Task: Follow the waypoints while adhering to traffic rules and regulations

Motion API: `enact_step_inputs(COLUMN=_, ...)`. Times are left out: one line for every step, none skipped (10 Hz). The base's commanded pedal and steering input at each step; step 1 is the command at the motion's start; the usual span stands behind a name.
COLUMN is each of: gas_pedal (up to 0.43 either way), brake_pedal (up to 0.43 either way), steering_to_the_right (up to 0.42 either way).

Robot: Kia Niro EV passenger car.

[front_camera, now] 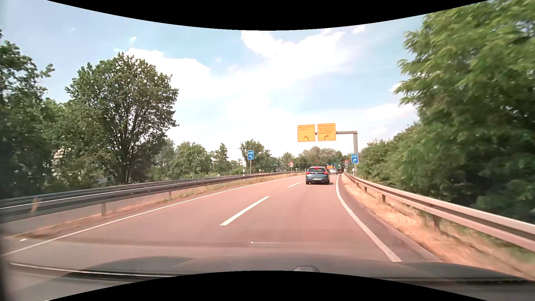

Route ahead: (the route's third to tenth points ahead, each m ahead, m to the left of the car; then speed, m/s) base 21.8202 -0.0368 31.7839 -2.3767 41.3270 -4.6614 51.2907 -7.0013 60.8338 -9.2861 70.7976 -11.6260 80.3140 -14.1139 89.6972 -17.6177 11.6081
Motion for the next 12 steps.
enact_step_inputs(gas_pedal=0.11, brake_pedal=0.0, steering_to_the_right=0.069)
enact_step_inputs(gas_pedal=0.11, brake_pedal=0.0, steering_to_the_right=0.067)
enact_step_inputs(gas_pedal=0.11, brake_pedal=0.0, steering_to_the_right=0.06)
enact_step_inputs(gas_pedal=0.11, brake_pedal=0.0, steering_to_the_right=0.053)
enact_step_inputs(gas_pedal=0.11, brake_pedal=0.0, steering_to_the_right=0.05)
enact_step_inputs(gas_pedal=0.11, brake_pedal=0.0, steering_to_the_right=0.048)
enact_step_inputs(gas_pedal=0.11, brake_pedal=0.0, steering_to_the_right=0.045)
enact_step_inputs(gas_pedal=0.11, brake_pedal=0.0, steering_to_the_right=0.038)
enact_step_inputs(gas_pedal=0.11, brake_pedal=0.0, steering_to_the_right=0.031)
enact_step_inputs(gas_pedal=0.087, brake_pedal=0.0, steering_to_the_right=0.028)
enact_step_inputs(gas_pedal=0.008, brake_pedal=0.0, steering_to_the_right=0.026)
enact_step_inputs(gas_pedal=0.0, brake_pedal=0.0, steering_to_the_right=0.022)
